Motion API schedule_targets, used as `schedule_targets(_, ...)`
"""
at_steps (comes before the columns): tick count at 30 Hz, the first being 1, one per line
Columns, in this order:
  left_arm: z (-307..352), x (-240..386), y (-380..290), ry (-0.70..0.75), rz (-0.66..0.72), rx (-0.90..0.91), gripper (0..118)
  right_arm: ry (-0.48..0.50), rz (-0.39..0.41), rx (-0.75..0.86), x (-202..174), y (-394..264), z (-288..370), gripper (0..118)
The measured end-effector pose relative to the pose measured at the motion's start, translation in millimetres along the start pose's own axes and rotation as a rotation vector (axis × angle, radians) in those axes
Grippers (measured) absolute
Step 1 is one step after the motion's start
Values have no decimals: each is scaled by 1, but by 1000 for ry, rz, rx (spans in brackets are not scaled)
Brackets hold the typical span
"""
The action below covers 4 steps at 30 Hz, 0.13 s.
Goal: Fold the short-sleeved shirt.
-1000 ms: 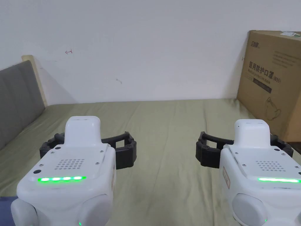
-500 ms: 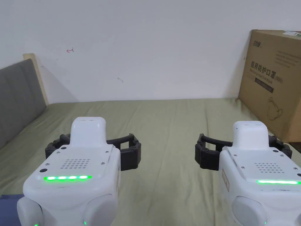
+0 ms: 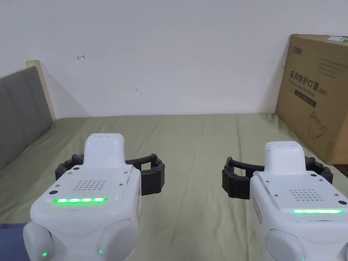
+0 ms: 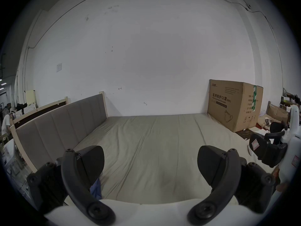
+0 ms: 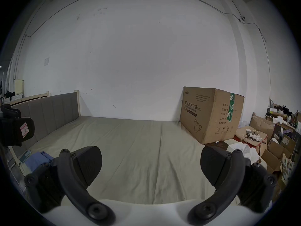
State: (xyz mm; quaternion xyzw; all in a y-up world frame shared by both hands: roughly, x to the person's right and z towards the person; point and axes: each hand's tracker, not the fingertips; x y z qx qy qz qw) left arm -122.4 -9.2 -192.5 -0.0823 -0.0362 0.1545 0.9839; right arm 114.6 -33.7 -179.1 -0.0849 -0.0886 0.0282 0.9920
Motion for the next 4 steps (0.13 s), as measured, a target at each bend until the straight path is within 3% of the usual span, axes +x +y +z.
schedule_targets(4, 0, 0, -1, 8, -9, 4, 115, 4, -4, 1, 0, 1, 0, 118)
